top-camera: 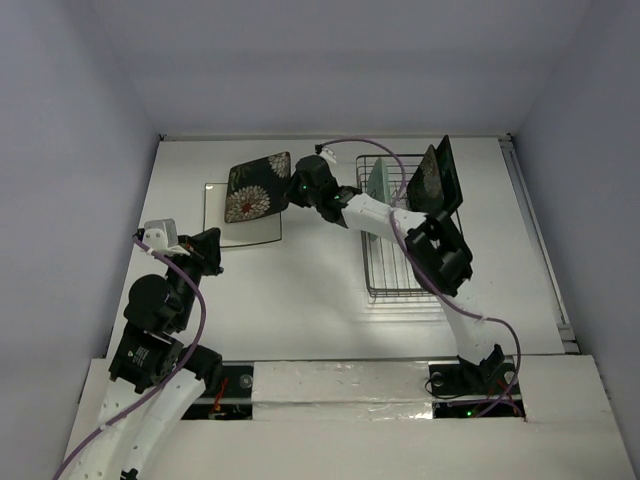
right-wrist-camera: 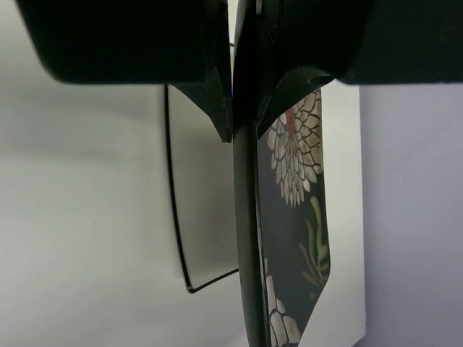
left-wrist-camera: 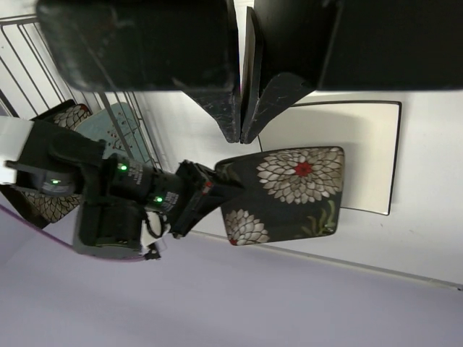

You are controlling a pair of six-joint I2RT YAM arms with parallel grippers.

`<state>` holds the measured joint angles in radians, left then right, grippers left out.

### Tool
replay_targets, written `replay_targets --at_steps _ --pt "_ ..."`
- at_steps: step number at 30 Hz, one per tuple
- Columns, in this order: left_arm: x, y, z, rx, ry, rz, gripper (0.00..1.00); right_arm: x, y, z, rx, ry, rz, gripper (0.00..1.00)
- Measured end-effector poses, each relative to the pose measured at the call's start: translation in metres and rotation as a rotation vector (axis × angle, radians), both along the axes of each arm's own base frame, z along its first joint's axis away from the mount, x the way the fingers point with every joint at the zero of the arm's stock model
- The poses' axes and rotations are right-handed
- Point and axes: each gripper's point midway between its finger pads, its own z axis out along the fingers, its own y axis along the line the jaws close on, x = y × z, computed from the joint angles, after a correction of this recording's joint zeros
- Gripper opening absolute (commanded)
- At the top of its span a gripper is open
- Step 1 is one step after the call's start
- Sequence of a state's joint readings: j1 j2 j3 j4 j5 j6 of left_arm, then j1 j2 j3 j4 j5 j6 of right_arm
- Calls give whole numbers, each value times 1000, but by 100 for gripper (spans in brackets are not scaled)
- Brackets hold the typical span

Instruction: Unload the plates from the dish rack

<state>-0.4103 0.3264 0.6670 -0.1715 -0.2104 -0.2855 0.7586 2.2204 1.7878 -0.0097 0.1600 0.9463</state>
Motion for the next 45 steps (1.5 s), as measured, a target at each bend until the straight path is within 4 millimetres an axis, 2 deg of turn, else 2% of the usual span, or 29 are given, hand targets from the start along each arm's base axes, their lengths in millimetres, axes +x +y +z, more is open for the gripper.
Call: replay_targets --at_steps 6,12,15,22,25,30,34,37,40,45 --pt "0 0 0 0 0 0 2 -1 29 -20 52 46 21 0" --pt "0 2 0 0 0 7 2 -7 49 -46 61 89 50 1" --pt "0 2 0 -1 -1 7 2 -11 54 -53 65 110 61 8" --pt "0 2 1 -2 -4 7 3 -14 62 -47 107 120 90 44" --pt "-1 2 2 -3 -7 7 3 -17 65 -44 109 118 118 56" --pt "-2 2 3 -5 -12 6 3 -22 64 -49 65 108 165 71" --pt "-3 3 4 -7 -16 7 3 -28 57 -60 -15 119 193 82" --pt "-3 3 4 -8 -19 7 3 -31 52 -65 -78 123 216 87" --pt "-5 4 6 -12 -27 7 3 -31 49 -58 -126 108 241 91" --pt "-6 4 8 -16 -35 7 3 -31 42 -52 -211 81 266 92"
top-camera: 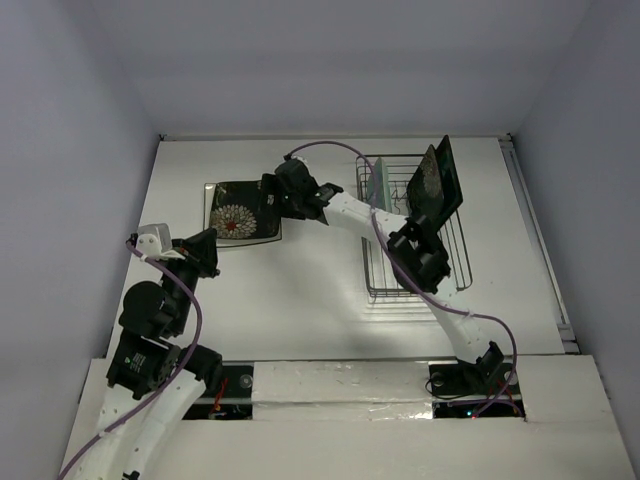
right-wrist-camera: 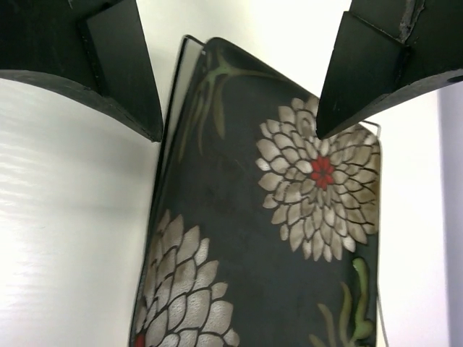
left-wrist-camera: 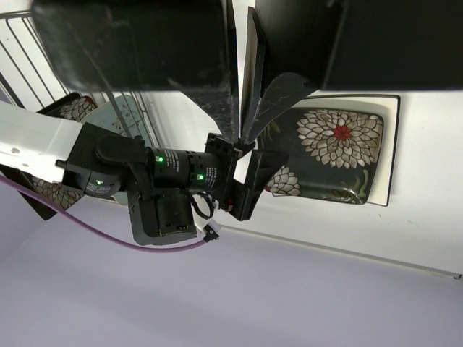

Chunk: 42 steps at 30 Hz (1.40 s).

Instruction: Unload the plates from the dish rack

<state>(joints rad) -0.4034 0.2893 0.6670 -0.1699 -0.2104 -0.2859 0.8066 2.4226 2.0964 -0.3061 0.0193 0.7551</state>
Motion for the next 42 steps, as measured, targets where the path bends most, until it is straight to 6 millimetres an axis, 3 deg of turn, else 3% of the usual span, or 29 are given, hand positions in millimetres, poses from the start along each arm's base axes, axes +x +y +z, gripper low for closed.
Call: replay_targets --at_steps 3,6,7,8,10,13,16,18,19,20,23,24,31,33,42 --pt "-1 0 1 -1 -3 0 3 1 -12 2 -66 -31 2 86" --pt "-1 1 2 -3 -7 0 3 -2 -36 17 -149 -75 -17 54" --pt "-2 1 2 -4 -9 0 3 -4 -50 28 -174 -96 -32 28" --pt "-2 1 2 -4 -11 0 2 -7 -65 42 -206 -121 -41 14" --pt "-4 2 4 -8 -18 0 0 -16 -100 81 -240 -179 -82 0" --pt "-7 3 8 -15 -35 0 0 -24 -178 154 -248 -288 -200 0" --pt "-11 5 12 -24 -57 0 0 -32 -283 215 -248 -382 -386 0" --pt "-14 6 15 -29 -68 0 0 -39 -354 244 -285 -430 -545 2" --pt "-15 6 16 -32 -73 0 0 -46 -377 251 -306 -435 -596 9" --pt "-16 6 16 -33 -75 -1 0 -52 -395 255 -332 -437 -629 31" --pt "-17 6 17 -35 -79 -6 2 -65 -414 248 -419 -396 -635 51" --pt "-17 6 17 -35 -79 -7 4 -65 -417 241 -456 -370 -628 52" --pt "-18 6 17 -37 -82 -8 12 -44 -429 163 -705 -141 -525 51" --pt "-18 6 18 -38 -86 -8 12 -41 -435 149 -745 -95 -503 50" --pt "-18 6 18 -38 -86 -8 12 -10 -443 133 -808 -44 -468 38"
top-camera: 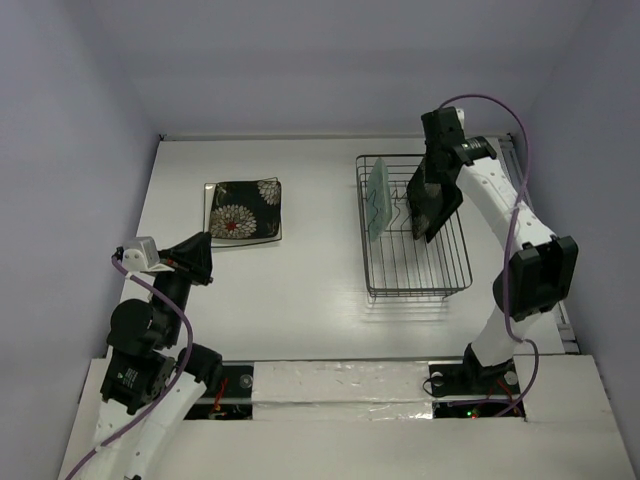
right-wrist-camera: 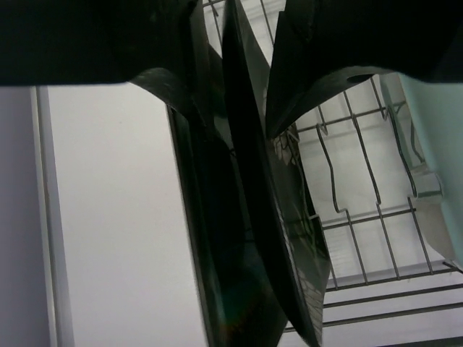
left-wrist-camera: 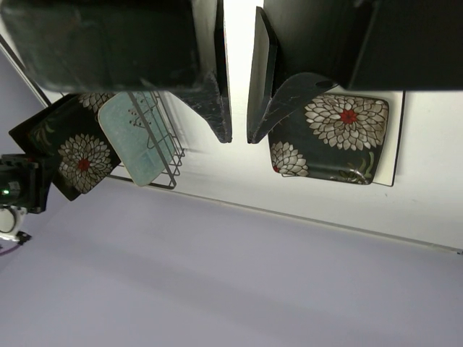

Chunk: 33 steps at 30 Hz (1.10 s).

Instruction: Unload the plates from the dish rack

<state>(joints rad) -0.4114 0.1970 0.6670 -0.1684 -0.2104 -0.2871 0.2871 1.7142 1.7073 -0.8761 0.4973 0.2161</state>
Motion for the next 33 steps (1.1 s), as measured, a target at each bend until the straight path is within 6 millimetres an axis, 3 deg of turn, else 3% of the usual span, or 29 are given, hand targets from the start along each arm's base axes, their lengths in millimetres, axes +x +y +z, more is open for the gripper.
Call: replay_targets --at_steps 5,9,20,22,26,29,33 --pt "0 0 0 0 0 0 12 14 1 -23 -44 63 15 19" --pt "0 0 0 1 0 0 12 12 -3 -24 -85 94 47 1" --pt "0 0 0 0 0 0 12 8 2 -17 -125 107 78 0" --pt "0 0 0 0 0 0 12 5 4 -7 -149 102 83 0" --pt "0 0 0 0 0 0 13 -1 3 32 -175 35 80 0" --pt "0 0 0 0 0 0 12 -11 -2 74 -156 -67 60 0" --pt "0 0 0 0 0 0 12 -28 8 128 -79 -228 65 0"
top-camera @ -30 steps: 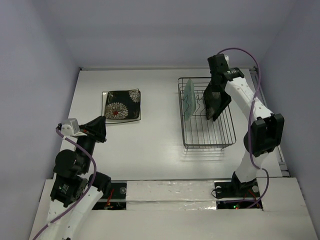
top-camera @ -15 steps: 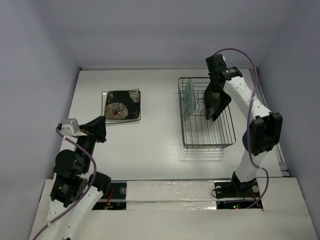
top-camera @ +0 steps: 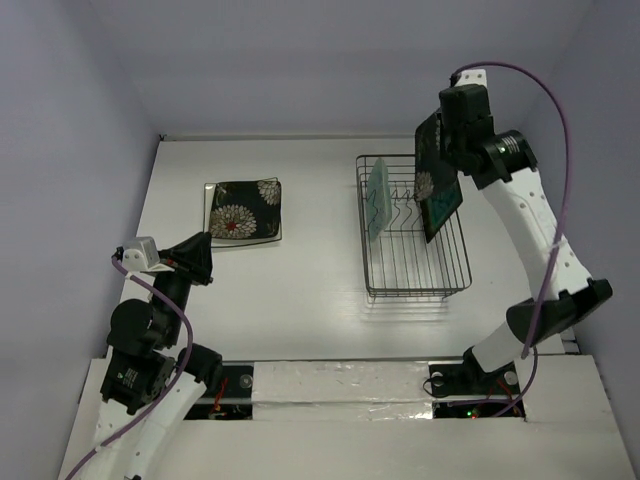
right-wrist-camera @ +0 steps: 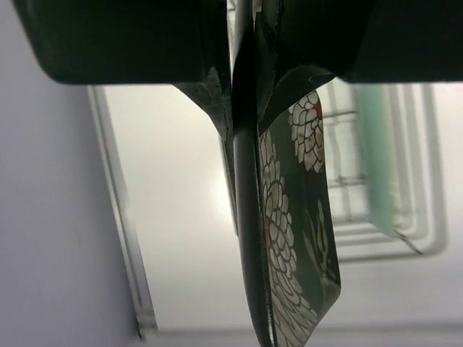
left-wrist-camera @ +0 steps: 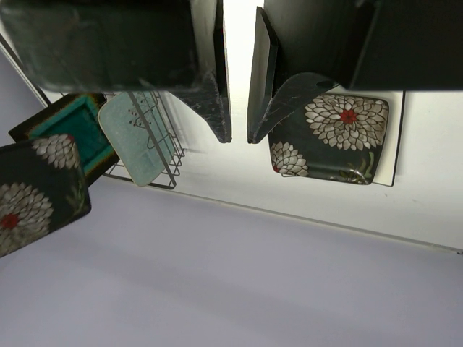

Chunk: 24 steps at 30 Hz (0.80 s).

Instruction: Unload the plates from the dish rack

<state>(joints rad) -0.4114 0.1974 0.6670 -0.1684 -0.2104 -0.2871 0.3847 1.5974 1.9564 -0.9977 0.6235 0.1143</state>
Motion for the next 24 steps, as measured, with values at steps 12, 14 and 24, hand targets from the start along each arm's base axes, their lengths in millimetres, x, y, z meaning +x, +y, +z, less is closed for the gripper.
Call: replay_targets --at_steps 12,14,24 --pt "1 -1 -1 3 7 0 12 12 165 36 556 -273 333 0" --pt "3 -1 -3 6 14 0 12 30 212 11 685 -236 396 0" --pt "7 -3 -7 15 35 0 12 59 368 -182 1004 140 435 0"
